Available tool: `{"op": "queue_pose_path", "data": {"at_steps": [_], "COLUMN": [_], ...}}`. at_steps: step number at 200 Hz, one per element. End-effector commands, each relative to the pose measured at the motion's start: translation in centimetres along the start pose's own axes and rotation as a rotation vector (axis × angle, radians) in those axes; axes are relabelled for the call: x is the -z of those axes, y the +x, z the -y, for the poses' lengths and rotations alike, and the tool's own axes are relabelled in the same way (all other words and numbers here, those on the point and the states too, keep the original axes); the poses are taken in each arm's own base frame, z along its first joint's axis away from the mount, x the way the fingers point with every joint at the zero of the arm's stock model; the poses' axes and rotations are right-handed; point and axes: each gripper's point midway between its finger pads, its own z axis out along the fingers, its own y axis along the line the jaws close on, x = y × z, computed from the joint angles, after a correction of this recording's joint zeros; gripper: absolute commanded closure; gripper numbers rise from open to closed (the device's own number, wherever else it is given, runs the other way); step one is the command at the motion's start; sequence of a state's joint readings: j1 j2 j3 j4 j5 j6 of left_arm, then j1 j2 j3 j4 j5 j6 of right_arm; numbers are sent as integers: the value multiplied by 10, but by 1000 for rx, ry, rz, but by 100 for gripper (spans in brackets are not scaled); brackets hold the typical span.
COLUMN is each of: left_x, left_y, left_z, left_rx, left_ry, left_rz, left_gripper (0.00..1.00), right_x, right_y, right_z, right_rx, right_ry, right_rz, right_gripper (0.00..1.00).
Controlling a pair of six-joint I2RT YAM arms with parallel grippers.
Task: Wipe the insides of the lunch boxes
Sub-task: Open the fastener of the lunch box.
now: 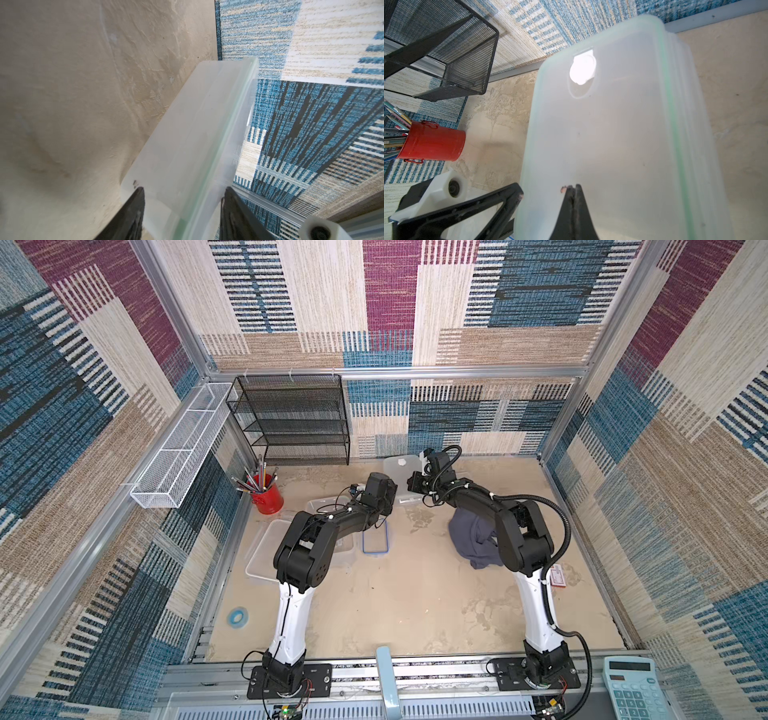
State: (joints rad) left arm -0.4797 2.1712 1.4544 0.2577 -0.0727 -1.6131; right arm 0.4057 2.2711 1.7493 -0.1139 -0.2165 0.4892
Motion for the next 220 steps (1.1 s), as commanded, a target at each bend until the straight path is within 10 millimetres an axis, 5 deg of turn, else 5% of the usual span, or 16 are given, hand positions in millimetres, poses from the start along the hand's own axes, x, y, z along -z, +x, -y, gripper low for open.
{"op": "queue_pose_path", "data": {"at_steps": [1,85,220], "left_x": [-2,-5,-5], "left_y": [-4,-8,-10], "left_z": [13,41,21], "left_rx": [28,21,15], "left_ry": [60,134,117], "left_rz": [23,52,59], "left_gripper": [39,44,71], "right_x": [-3,-2,-2], "right_y": [45,52,57], "right_z": [27,33,37], "right_rx": [-48,-63,-75], "right_ry": [99,112,125], "right_rz": [-152,-157,-163], "right_gripper": [100,100,100]}}
